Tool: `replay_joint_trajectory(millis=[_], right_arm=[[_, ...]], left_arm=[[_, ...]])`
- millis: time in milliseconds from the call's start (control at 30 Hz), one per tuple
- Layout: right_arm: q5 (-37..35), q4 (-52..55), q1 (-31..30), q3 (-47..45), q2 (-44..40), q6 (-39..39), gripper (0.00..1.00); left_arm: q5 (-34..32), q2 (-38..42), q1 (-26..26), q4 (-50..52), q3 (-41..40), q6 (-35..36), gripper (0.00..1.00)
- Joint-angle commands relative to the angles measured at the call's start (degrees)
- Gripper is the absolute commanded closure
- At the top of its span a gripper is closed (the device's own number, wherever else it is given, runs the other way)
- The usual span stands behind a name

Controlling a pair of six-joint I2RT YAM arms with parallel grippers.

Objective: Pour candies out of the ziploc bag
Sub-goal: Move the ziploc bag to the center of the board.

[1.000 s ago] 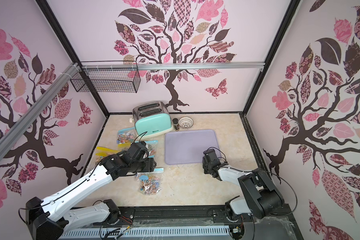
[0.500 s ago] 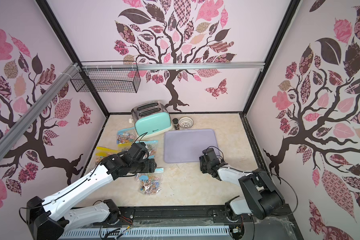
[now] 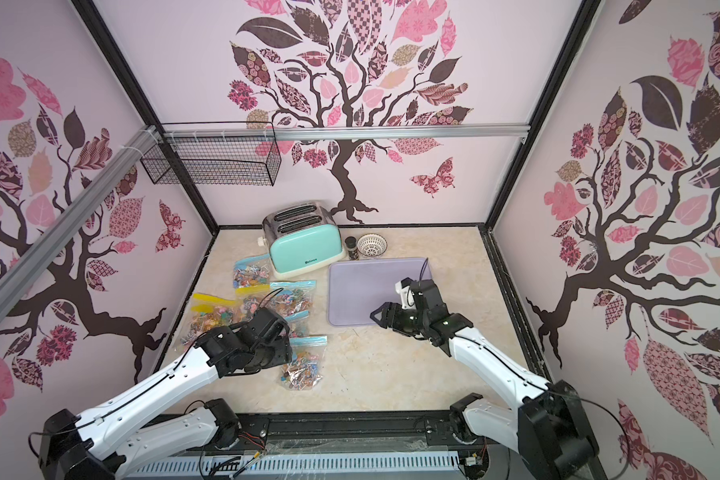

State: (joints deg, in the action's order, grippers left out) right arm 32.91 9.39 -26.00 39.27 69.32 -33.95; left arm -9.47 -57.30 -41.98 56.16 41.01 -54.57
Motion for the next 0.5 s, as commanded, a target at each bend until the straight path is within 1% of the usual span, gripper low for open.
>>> replay_joint_trajectory(millis=[0, 100, 233, 300, 400, 467], right_arm=[[12.0, 0.3, -2.6, 3.8, 7.8, 14.9, 0.30], [13.8, -7.0, -4.7, 5.9, 15.6, 14.1, 0.26], [16.2, -13.4, -9.3, 9.7, 25.2, 15.3, 0.24], [18.4, -15.9, -11.3, 10.8, 28.9, 15.4, 0.24], [18.4, -18.7, -13.7, 11.0, 32.5, 15.7, 0.25], [18.6, -19.1, -14.7, 11.4, 34.6, 16.0, 0.26]], left_arm=[[-0.8, 1.5, 0.3, -4.1, -3.9, -9.0, 0.29], [-2.2, 4.0, 0.4, -4.4, -4.7, -10.8, 0.30], [-4.4, 6.9, 2.3, -0.5, -2.7, -10.1, 0.30], [-2.6, 7.9, 5.3, 0.0, -2.6, -8.3, 0.30], [0.1, 9.5, 9.5, -0.4, -3.2, -6.0, 0.30], [1.1, 10.2, 11.0, -0.9, -3.6, -5.1, 0.30]])
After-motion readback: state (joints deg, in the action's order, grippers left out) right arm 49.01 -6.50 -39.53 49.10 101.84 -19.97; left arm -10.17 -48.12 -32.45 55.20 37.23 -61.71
